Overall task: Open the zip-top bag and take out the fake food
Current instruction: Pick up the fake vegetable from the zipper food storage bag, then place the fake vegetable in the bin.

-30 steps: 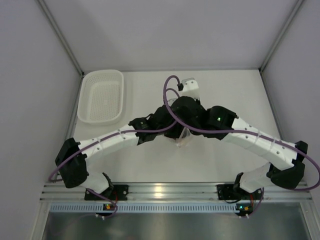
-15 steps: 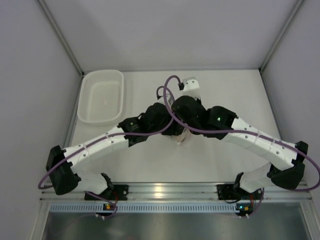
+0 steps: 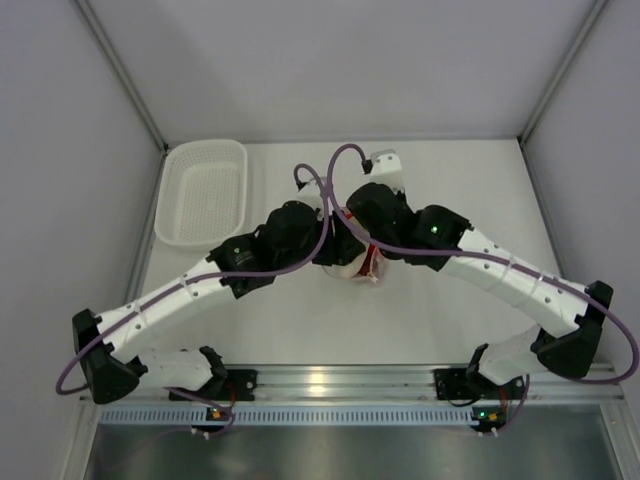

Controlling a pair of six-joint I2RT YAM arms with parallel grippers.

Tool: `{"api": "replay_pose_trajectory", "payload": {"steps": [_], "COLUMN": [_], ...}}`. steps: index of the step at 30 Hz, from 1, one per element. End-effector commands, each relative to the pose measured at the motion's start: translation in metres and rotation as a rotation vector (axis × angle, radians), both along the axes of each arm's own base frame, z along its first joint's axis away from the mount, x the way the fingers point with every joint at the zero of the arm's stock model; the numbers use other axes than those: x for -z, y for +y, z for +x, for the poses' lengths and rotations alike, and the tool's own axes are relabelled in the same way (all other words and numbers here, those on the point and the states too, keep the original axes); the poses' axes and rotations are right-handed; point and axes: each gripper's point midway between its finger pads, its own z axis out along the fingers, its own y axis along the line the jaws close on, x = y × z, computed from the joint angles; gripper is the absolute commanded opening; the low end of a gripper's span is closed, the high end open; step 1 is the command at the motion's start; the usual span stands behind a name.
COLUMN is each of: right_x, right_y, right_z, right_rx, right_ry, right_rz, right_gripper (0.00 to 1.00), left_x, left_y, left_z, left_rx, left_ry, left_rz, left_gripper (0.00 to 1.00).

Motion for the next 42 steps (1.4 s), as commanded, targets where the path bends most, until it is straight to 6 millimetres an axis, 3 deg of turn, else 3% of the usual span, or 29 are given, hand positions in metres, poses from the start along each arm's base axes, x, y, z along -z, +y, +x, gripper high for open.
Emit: {"api": "replay_pose_trajectory", "payload": {"steps": [1, 14, 24, 28, 30, 34, 35, 39, 42], "right_x": [-0.006, -0.014, -0.021, -0.021, -0.022, -0.021, -0.022, -0.024, -0.026], "right_y": [0.004, 0.001, -0.013, -0.013, -0.013, -0.013, -0.012, -0.009, -0.007], "right_z": [0.014, 0.027, 0.035, 0.035, 0.036, 0.036, 0.036, 0.037, 0.037], "right_rx": [0.017, 0.031, 0.054, 0.051, 0.048, 0.041, 0.041, 0.027, 0.019], "right_ry": [-0.028, -0.040, -0.045, -0.045, -0.045, -0.042, -0.045, -0.044, -0.050], "right_rz": [0.022, 0.043, 0.057, 0.060, 0.063, 0.058, 0.062, 0.063, 0.066], "right_gripper": [0.00, 0.00, 0.00, 0.00, 0.00, 0.00, 0.00, 0.00, 0.00], "left_x": [-0.045, -0.067, -0.108, -0.110, -0.108, -0.100, -0.095, -0.067, -0.031], "left_y": [0.006, 0.028, 0.105, 0.144, 0.153, 0.211, 0.216, 0.257, 0.297], "left_z": [-0.004, -0.013, 0.021, 0.049, 0.060, 0.101, 0.108, 0.144, 0.169], "left_rx": [0.011, 0.009, -0.338, -0.497, -0.523, -0.697, -0.708, -0.809, -0.935], "left_ry": [-0.079, -0.124, -0.263, -0.254, -0.230, -0.203, -0.191, -0.110, -0.019], "left_rz": [-0.072, -0.069, 0.038, 0.091, 0.085, 0.142, 0.159, 0.228, 0.288], "left_gripper": [0.00, 0.00, 0.00, 0.00, 0.00, 0.00, 0.00, 0.00, 0.00]}}
